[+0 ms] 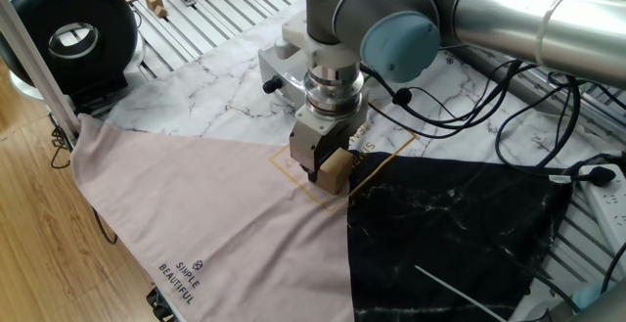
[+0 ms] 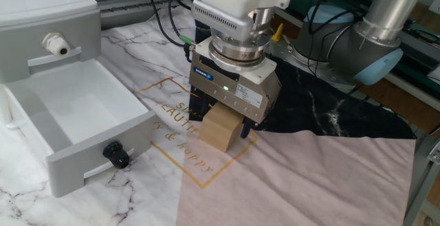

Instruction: Put things in the drawer

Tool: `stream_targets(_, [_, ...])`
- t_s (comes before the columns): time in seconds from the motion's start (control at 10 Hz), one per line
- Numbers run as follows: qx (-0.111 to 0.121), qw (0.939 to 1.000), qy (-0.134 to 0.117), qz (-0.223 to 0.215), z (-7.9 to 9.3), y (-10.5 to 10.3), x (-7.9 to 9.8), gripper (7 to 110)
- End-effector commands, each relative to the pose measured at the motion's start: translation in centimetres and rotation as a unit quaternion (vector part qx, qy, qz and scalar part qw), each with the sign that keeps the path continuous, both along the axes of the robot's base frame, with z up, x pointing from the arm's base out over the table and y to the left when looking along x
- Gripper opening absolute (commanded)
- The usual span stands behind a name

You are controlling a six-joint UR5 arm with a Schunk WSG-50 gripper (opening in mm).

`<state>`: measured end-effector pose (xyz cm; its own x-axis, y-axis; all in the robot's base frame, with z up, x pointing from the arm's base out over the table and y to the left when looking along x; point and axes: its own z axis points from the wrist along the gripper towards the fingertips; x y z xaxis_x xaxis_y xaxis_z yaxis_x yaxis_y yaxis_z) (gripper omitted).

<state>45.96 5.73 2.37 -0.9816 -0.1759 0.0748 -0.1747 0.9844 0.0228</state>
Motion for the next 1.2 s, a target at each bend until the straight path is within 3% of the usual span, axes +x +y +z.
stream_targets(0.0, [0.001, 1.0, -0.002, -0.001, -0.11, 0.06, 0.18, 66])
stream_targets(0.5, [0.001, 0.9999, -0.009, -0.007, -0.26, 0.22, 0.48, 66])
stream_targets(0.6, [0.0, 0.9999, -0.01, -0.009, -0.3, 0.27, 0.49, 44])
stream_targets(1.0, [-0.002, 0.9998, -0.013, -0.017, -0.38, 0.35, 0.62, 44])
stream_targets(1.1, [-0.004, 0.9998, -0.012, -0.017, -0.38, 0.27, 0.58, 22])
